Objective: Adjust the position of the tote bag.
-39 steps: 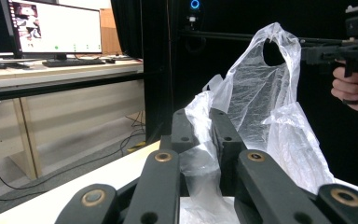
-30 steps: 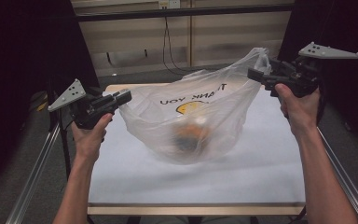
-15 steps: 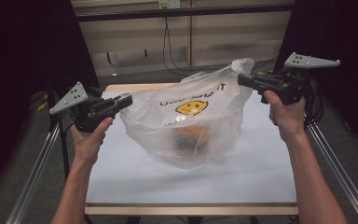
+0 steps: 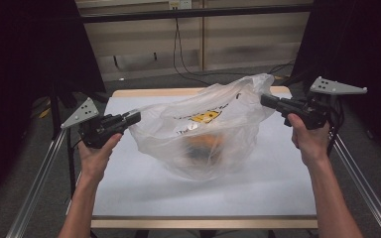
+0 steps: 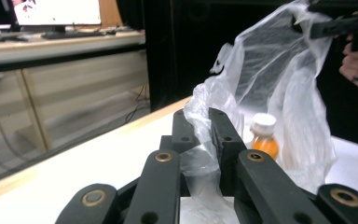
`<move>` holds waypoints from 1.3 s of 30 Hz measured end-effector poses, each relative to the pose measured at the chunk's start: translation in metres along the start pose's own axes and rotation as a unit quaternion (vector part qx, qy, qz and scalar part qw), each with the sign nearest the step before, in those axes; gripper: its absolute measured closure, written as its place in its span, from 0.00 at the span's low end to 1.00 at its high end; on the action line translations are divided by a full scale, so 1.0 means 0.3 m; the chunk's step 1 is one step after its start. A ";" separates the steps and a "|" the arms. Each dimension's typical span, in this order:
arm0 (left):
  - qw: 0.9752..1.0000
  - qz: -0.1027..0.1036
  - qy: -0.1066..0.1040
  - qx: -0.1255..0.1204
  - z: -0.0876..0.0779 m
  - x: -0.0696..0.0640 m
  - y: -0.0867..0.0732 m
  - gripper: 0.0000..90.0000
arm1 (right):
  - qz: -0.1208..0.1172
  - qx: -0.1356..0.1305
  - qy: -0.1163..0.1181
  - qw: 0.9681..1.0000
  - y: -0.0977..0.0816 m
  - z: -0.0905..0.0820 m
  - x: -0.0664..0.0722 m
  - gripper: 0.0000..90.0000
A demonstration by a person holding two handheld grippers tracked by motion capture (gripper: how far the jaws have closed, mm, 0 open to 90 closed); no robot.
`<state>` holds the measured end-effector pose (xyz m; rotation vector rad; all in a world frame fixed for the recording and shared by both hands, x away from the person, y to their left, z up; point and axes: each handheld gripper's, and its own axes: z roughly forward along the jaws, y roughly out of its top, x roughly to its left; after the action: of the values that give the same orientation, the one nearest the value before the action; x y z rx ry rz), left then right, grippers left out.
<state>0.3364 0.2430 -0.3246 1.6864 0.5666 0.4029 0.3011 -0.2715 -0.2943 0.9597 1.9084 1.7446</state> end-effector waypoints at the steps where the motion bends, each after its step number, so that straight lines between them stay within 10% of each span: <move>1: 1.000 -0.004 -0.002 0.001 0.000 0.006 -0.009 0.92 | 0.001 -0.002 -0.010 1.000 -0.017 -0.006 -0.011 0.99; 39: 0.995 -0.042 -0.005 0.090 0.014 0.067 -0.245 0.92 | 0.040 0.087 -0.034 0.995 -0.250 0.013 -0.094 0.99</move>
<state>0.3446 0.2608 -0.3985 1.8273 0.6815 0.2899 0.3064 -0.2882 -0.3727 1.1576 2.0299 1.5873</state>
